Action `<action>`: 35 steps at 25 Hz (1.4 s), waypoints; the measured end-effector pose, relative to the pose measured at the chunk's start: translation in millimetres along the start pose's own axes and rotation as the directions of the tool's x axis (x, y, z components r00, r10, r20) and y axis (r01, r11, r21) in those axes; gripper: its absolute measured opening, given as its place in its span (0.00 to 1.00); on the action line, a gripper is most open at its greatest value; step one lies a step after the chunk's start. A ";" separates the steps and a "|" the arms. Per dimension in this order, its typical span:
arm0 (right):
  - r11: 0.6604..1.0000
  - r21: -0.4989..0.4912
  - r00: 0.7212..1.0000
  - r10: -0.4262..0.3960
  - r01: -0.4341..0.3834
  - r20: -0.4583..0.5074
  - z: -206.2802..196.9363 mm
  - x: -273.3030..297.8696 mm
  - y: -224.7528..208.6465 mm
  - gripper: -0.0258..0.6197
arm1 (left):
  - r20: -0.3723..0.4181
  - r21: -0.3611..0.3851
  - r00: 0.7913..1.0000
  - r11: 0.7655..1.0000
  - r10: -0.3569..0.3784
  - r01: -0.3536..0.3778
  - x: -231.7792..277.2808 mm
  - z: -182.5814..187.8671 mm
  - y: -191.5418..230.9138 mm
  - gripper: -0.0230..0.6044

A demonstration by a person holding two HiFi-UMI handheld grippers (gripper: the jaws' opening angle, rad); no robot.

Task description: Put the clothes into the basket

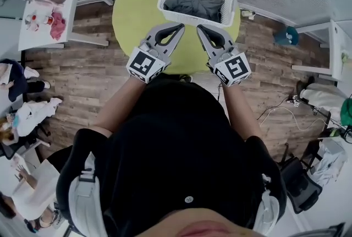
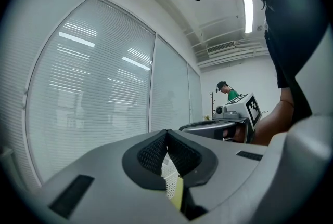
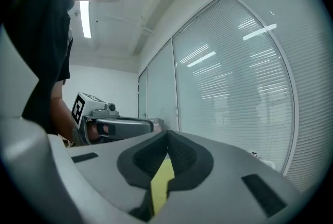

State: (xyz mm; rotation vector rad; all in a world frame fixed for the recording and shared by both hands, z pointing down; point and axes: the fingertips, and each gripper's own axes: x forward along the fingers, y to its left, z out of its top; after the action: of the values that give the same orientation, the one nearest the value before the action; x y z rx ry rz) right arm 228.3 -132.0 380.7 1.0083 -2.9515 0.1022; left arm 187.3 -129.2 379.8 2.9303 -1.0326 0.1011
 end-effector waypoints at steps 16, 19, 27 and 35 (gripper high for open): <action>1.000 -0.003 1.000 0.013 -0.013 0.000 2.8 -6.5 14.4 0.08 | -0.013 -0.003 0.999 0.999 -0.042 0.042 -4.9 -6.3 -9.3 0.05; 1.000 -0.001 1.000 0.014 -0.014 -0.001 1.8 -10.1 14.8 0.08 | -0.019 -0.005 0.999 0.999 -0.042 0.042 -4.7 -7.5 -11.7 0.05; 1.000 0.009 1.000 0.009 -0.009 -0.006 -1.1 -15.9 13.5 0.08 | -0.031 -0.007 0.999 0.999 -0.036 0.036 -6.4 -9.8 -13.6 0.05; 1.000 0.001 1.000 0.002 -0.002 -0.006 -1.8 -26.7 13.3 0.08 | -0.017 -0.008 0.999 0.999 -0.037 0.036 -5.7 -7.3 -22.9 0.05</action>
State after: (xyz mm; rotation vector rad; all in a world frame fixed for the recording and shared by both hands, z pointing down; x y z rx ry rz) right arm 241.2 -105.1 380.7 1.0034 -2.9473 0.1062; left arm 196.9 -107.4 386.5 2.9345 -0.9745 0.1213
